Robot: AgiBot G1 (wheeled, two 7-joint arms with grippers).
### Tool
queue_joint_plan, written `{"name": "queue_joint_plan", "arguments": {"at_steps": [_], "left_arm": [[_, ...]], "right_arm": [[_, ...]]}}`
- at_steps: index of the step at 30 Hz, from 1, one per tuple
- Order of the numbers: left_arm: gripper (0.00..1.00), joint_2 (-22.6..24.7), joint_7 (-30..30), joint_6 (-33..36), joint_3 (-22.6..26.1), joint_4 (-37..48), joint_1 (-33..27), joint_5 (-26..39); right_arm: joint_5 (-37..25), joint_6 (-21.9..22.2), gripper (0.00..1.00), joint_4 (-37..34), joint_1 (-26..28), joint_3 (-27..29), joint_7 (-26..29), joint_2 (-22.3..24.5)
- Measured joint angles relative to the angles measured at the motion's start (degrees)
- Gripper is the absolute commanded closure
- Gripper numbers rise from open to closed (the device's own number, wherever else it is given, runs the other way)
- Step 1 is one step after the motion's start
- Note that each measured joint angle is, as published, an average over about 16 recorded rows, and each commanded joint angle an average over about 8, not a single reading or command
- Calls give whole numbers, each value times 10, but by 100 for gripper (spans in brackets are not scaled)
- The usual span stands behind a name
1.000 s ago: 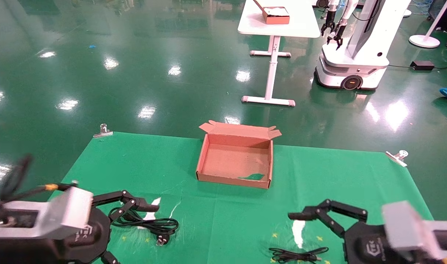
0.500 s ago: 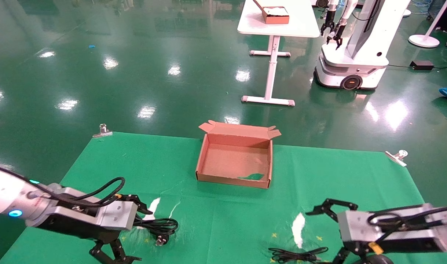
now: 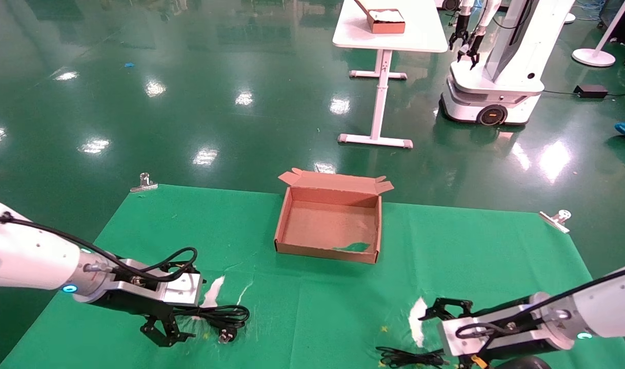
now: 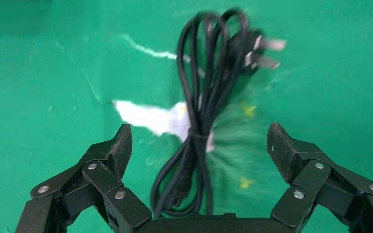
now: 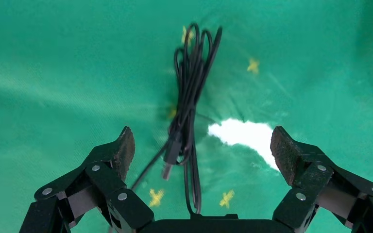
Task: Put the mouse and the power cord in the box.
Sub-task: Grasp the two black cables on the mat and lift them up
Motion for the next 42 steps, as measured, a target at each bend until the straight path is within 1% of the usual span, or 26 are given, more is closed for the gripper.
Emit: {"name": "queue_joint_plan", "arguments": {"at_steps": [8,19,20,21,22,23,27,28,29,30,31,42], "left_arm": [[0,27,38,-52,6,57,0,12],[0,41,71,-71,5,101,-1,12],[0,41,73,-72,5,104,-1,12],[0,41,75,-72,5,106,-2,12],[5,42,77,-72,5,108,-2,12],[13,42,79,-72,4,110,-2,12],[63,44,86,-72,4,116,-2,11],[76,44,87,-72,4,117,-2,11],[88,44,89,-72,4,118,-2,11],[96,44,90,-72,4,119,-2,11],[100,45,91,-72,4,119,-3,11],[100,45,93,-71,4,120,-3,11]], "right_arm": [[-14,26,0,-64,16,-8,-44,-28],[-17,35,0,-110,25,-9,-77,-45],[-17,36,1,-112,25,-9,-79,-46],[-16,36,8,-114,26,-9,-80,-47],[-16,36,18,-116,26,-9,-82,-48],[-16,36,31,-118,26,-9,-83,-48],[-14,36,81,-125,27,-8,-88,-51],[-14,36,92,-126,27,-7,-89,-52],[-14,35,98,-127,27,-7,-89,-52],[-13,35,100,-127,28,-7,-90,-53],[-13,35,100,-128,28,-7,-91,-53],[-13,34,100,-129,29,-6,-92,-53]]}}
